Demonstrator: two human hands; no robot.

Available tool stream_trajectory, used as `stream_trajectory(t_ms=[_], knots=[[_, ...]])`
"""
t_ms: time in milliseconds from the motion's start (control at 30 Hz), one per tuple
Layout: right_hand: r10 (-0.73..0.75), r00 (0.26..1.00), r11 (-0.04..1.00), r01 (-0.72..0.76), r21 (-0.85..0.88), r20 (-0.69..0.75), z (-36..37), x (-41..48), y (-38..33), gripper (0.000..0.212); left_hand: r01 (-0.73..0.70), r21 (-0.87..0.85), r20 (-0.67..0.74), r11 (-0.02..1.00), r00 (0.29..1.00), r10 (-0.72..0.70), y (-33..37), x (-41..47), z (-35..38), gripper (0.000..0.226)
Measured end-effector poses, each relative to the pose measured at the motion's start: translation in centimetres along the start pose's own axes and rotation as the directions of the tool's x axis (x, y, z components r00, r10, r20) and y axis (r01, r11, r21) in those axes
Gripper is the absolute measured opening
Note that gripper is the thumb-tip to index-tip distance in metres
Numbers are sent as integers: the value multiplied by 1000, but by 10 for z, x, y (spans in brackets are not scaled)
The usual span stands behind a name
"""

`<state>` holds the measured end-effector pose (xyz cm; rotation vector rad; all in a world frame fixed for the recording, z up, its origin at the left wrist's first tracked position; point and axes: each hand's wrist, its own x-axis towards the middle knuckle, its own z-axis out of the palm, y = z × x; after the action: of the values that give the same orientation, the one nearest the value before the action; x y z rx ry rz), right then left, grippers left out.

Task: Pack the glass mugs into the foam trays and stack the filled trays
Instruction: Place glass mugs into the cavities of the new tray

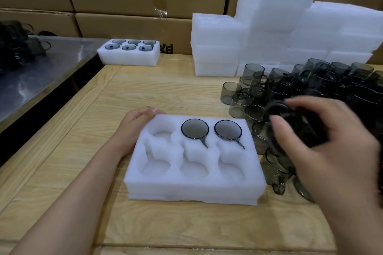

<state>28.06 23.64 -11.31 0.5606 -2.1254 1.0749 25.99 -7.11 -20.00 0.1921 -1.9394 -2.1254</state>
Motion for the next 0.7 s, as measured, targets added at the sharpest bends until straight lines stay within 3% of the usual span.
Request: stream_trajectory(t_ms=[100,233,400,533,600,700], knots=[[102,982,927,-151,343,158,44,20,-25,16,-19,-17,18,1000,1000,19,-1,0,-2,19],[121,930,824,-289,488,346,91,34,-44,12,-80,-51,-51,995,996,78,0,0,-4,15],[130,890,803,-354,480,437,122,33,-46,12,-153,-152,-144,976,981,131,9,-1,-12,29],[117,850,853,-351,387,513,139,20,-44,36,-227,-46,-87,973,971,223,9,-6,-5,22],[186,834,842,-408,354,519,143,17,-39,53,-277,35,-55,960,959,278,13,-8,-2,18],[281,834,797,-479,369,475,144,17,-32,58,-324,109,-34,940,943,330,19,-9,-1,8]])
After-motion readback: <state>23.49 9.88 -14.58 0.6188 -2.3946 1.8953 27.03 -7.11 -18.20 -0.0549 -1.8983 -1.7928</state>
